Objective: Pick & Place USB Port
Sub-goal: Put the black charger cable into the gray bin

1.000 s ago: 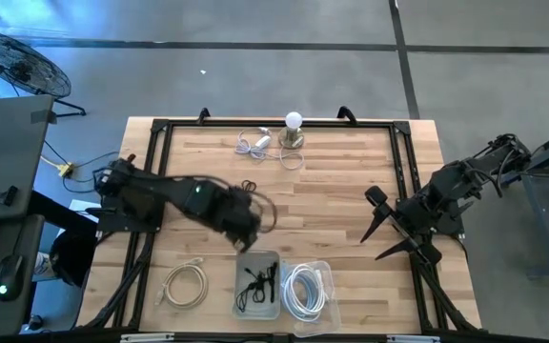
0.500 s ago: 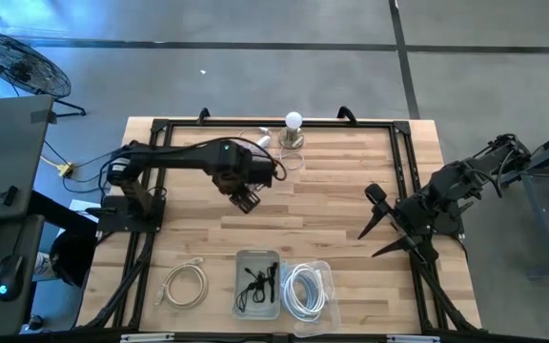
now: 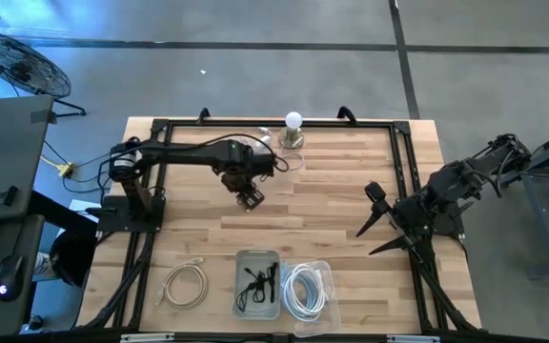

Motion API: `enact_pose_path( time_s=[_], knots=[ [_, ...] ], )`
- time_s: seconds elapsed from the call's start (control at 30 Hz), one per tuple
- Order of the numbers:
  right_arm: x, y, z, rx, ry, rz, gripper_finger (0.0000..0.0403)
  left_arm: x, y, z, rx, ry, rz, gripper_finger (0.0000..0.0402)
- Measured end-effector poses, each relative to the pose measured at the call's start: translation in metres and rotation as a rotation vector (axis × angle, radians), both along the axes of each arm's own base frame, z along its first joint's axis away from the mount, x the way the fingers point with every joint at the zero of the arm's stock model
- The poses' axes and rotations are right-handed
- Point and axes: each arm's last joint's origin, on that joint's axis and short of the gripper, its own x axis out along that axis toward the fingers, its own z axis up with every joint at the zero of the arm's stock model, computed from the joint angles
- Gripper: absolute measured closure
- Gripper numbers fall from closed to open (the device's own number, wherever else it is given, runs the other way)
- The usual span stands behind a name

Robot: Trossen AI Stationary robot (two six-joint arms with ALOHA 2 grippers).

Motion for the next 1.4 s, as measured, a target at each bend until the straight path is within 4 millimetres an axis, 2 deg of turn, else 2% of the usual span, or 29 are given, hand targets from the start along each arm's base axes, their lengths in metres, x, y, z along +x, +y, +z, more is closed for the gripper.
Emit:
enact_pose_path(
  time_s=[0.4,0.6,1.0,1.4],
  knots=[
    [-0.001,0.000,-0.005,-0.029,0.038,0.001,0.0206,0.002,0.024,-0.009,0.015,-0.058,-0.033,0.0255],
    [-0.001,-0.001,-0.006,-0.050,0.040,-0.008,0.0206,0.005,0.032,-0.022,-0.032,-0.028,-0.005,0.0255],
    [-0.001,-0.001,-0.007,-0.058,0.055,-0.009,0.0206,0.013,0.032,-0.046,-0.108,0.031,-0.007,0.0255],
    [-0.001,-0.001,-0.007,-0.057,0.056,-0.009,0.0206,0.013,0.032,-0.047,-0.123,0.035,-0.005,0.0255]
  ],
)
